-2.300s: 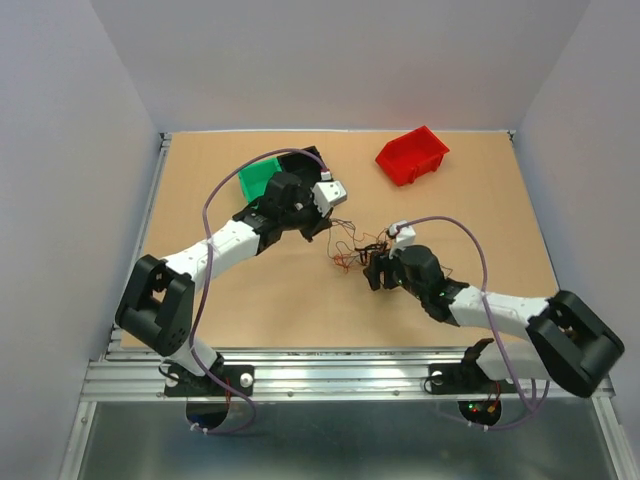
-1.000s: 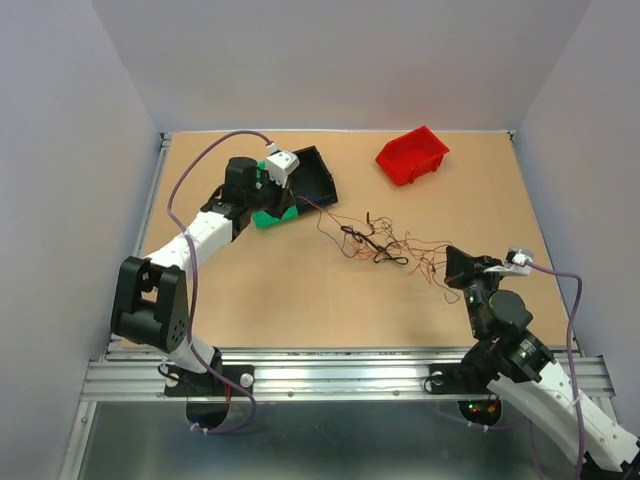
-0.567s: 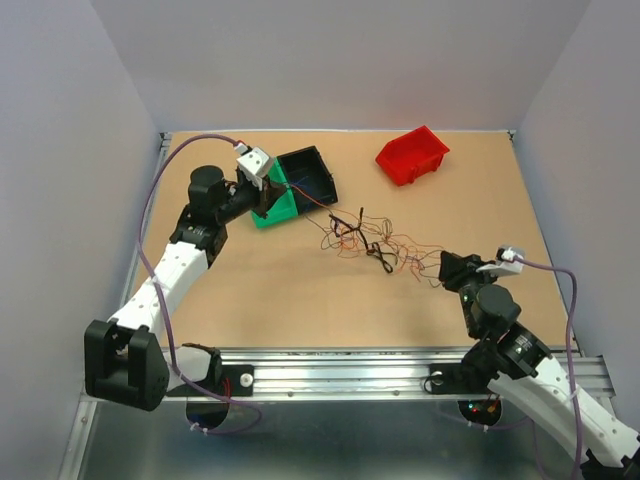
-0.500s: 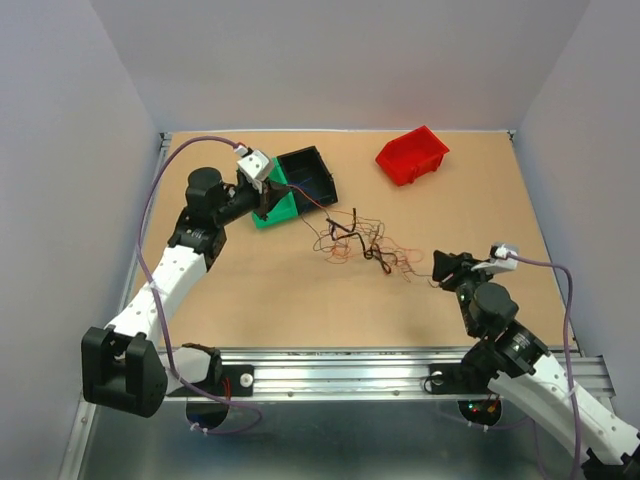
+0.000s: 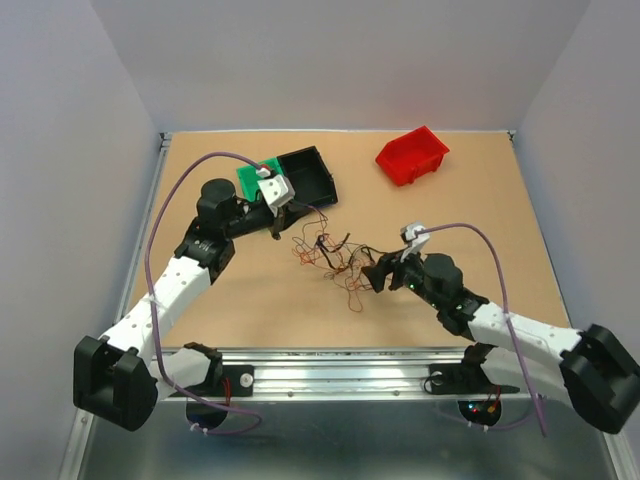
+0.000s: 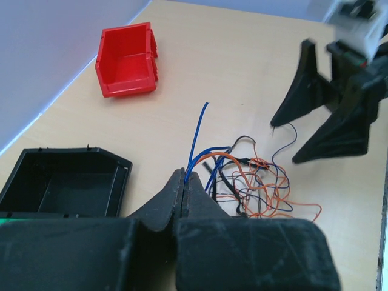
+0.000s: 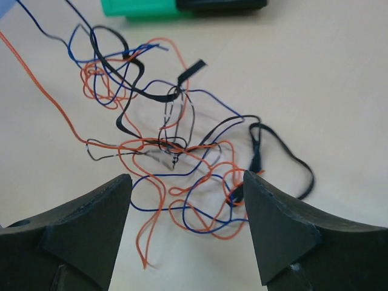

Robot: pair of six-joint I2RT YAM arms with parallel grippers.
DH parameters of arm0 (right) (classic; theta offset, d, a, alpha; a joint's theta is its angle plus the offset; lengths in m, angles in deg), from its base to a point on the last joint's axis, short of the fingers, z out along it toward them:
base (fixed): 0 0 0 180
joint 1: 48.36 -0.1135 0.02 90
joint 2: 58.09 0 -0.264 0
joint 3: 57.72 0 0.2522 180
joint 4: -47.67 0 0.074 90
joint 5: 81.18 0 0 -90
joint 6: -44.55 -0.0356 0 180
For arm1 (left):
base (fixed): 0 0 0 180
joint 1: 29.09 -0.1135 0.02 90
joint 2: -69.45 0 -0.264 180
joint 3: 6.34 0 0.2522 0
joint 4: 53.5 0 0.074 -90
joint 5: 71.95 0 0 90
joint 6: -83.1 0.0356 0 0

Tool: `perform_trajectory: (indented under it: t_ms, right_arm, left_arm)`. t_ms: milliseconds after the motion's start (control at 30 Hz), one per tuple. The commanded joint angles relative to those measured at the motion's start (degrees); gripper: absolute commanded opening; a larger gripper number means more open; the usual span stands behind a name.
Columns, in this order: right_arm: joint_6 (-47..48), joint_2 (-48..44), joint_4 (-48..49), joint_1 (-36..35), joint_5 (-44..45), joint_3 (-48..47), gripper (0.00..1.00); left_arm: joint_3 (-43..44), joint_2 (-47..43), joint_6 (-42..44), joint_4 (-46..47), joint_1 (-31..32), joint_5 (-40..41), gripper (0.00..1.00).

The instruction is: Untangle the cables

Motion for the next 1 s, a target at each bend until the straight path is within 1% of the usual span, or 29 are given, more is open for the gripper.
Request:
perform_trajectory:
  t_ms: [0,33,100,133,167,200,367,533,733,833,933,967]
  right_arm:
    - [4.26,11.95,18.69,-0.2,-12.07,-4.49,0.79]
    - [4.7,16.42,20.89,-0.72,-12.77,-4.84,0.79]
    - [5.75,20.84,26.32,-1.17,-15.66,-6.24,0.8]
    - [6.36,22.51,27.14,-1.69,-16.2,-7.21,0.8]
    - [6.72,26.18,27.32,-2.13,-16.38,-8.26,0.8]
    - [6.9,27.61,27.59,-2.74,-15.68,-10.45,0.8]
    - [7.78,36.92,29.7,-4.42,-15.15,-15.03,0.8]
    - [8.13,42.2,31.28,-5.39,-14.98,-17.67,0.8]
    - [7.95,47.13,32.16,-6.09,-14.27,-20.57,0.74]
    - [7.52,48.36,32.6,-6.35,-13.83,-20.84,0.74]
    - [7.25,48.54,33.12,-6.53,-13.13,-20.05,0.74]
    - [7.08,48.54,33.21,-6.53,-12.69,-19.79,0.73]
  left_arm:
    - [0.66,-2.75,1.08,1.3,0.41,-0.45,0.0]
    - [0.66,-2.83,0.99,1.3,0.41,-0.19,0.0]
    - [0.84,-2.84,0.82,1.21,0.41,0.08,0.0]
    - [0.84,-2.84,0.82,1.21,0.41,0.08,0.0]
    - [0.84,-3.01,0.82,1.12,0.5,0.25,0.0]
    - [0.92,-3.01,0.82,1.04,0.5,-0.09,0.0]
    - [1.01,-4.15,0.56,0.77,0.67,-0.27,0.0]
    - [2.85,-4.86,-0.76,0.6,0.67,1.22,0.0]
    - [8.3,-4.24,-2.52,-0.81,0.67,-0.09,0.0]
    - [12.25,-3.8,-4.45,-1.51,0.76,-0.1,0.0]
    - [17.96,-2.93,-5.24,-3.35,0.67,0.43,0.0]
    - [21.37,-2.75,-5.42,-3.88,0.59,0.52,0.0]
